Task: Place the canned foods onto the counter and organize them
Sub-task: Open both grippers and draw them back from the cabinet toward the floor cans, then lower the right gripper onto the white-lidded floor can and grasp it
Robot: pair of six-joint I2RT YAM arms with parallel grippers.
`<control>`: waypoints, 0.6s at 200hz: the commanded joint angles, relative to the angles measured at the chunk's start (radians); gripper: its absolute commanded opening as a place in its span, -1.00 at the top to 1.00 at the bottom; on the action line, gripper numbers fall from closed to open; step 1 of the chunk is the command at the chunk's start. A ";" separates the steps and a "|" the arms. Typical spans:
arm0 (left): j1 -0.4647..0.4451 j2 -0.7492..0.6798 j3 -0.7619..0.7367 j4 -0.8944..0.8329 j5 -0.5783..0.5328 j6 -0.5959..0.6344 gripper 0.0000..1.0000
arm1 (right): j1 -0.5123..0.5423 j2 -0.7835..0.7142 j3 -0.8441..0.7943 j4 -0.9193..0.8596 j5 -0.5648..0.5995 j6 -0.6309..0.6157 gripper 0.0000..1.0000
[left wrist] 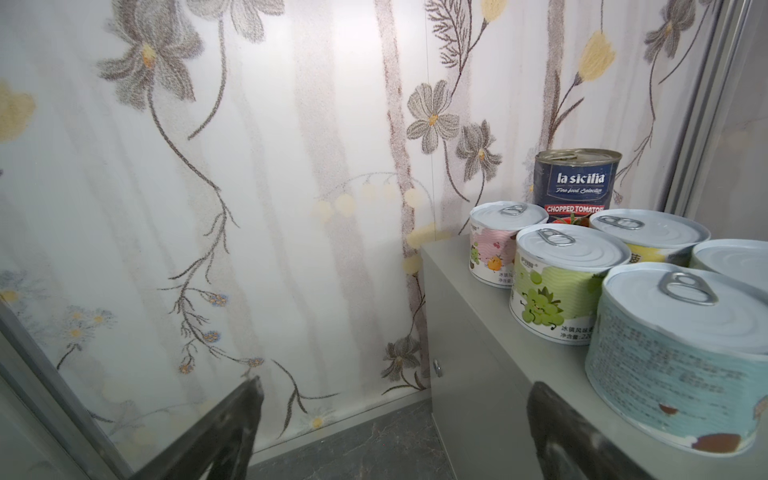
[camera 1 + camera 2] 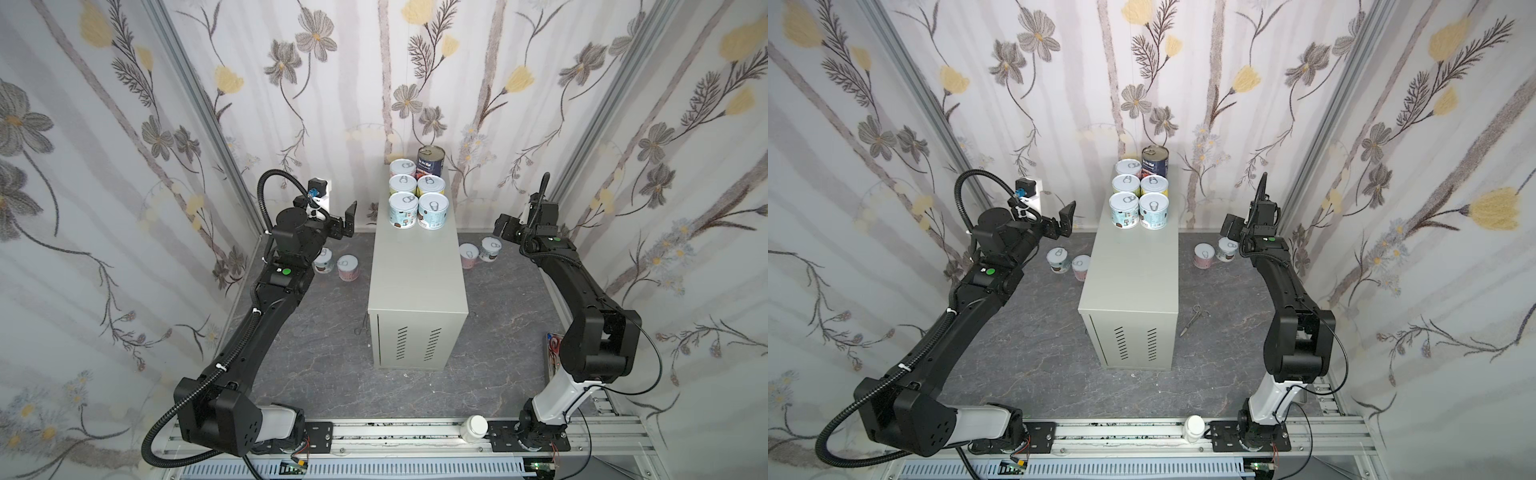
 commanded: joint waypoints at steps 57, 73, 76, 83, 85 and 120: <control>0.075 0.054 -0.019 0.044 0.035 -0.027 -1.00 | -0.002 0.245 0.210 -0.098 -0.061 0.026 -0.99; 0.080 0.076 -0.009 0.045 0.038 -0.029 -1.00 | -0.003 0.305 0.266 -0.120 -0.069 0.030 -0.99; 0.082 0.079 -0.007 0.045 0.039 -0.029 -1.00 | -0.003 0.315 0.278 -0.125 -0.072 0.030 -0.99; 0.083 0.090 -0.005 0.046 0.039 -0.030 -1.00 | -0.003 0.343 0.305 -0.135 -0.075 0.030 -0.99; 0.084 0.092 -0.003 0.046 0.039 -0.029 -1.00 | -0.003 0.350 0.312 -0.137 -0.077 0.031 -0.99; 0.094 0.145 0.010 0.035 0.044 -0.027 -1.00 | -0.008 0.470 0.430 -0.188 -0.073 0.043 -0.99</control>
